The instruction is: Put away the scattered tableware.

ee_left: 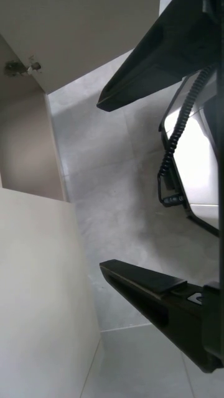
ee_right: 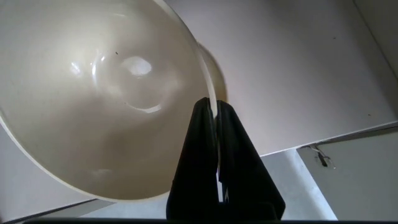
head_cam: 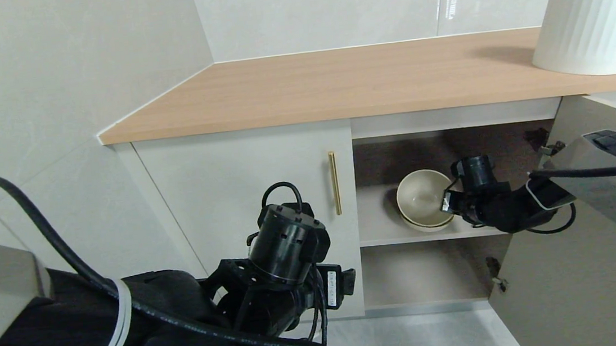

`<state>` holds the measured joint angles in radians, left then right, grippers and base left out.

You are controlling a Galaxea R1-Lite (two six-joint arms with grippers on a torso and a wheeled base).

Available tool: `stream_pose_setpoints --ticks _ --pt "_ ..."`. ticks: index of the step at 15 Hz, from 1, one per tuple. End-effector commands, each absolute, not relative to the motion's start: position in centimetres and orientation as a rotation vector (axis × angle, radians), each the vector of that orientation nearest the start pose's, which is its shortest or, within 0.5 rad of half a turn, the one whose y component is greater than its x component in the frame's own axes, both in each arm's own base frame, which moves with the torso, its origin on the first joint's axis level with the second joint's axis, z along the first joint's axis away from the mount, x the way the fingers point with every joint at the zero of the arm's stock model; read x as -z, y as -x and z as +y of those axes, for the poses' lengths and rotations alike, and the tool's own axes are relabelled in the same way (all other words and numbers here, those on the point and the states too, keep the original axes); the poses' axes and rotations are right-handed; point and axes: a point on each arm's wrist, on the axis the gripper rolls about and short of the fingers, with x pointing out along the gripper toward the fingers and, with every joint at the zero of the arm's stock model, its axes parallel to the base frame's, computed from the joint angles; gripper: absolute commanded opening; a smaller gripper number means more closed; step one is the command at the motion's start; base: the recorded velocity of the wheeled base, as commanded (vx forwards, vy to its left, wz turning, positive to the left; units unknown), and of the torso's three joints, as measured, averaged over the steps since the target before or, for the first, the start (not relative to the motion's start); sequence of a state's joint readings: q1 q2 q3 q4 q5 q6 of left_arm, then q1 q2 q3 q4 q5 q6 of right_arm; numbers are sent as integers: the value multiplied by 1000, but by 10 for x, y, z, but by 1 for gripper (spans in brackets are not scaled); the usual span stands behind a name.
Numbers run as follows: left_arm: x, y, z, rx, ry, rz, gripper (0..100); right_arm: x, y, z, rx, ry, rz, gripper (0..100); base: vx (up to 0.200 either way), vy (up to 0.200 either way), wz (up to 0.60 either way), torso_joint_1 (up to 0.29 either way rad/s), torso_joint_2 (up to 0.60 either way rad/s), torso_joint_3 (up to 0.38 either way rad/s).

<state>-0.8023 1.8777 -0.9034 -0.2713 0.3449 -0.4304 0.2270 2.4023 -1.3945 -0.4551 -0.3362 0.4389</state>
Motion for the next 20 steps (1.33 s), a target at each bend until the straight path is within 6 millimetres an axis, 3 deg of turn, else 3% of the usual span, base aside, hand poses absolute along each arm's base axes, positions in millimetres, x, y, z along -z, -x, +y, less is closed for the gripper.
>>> stream_pose_setpoints --ticks 1,9,10,20 --pt "-118 -234 -231 298 25 673 100 -38 -456 98 221 -273 502 0 0 0 0 0 0 0" --pt "-118 -234 -231 295 32 674 100 -35 -457 97 222 -269 509 0 0 0 0 0 0 0" --pt "-118 -234 -231 294 37 675 100 -34 -457 98 221 -269 511 100 0 0 0 0 0 0" --pt "-118 -235 -230 290 40 676 100 -46 -454 101 204 -282 496 100 0 0 0 0 0 0"
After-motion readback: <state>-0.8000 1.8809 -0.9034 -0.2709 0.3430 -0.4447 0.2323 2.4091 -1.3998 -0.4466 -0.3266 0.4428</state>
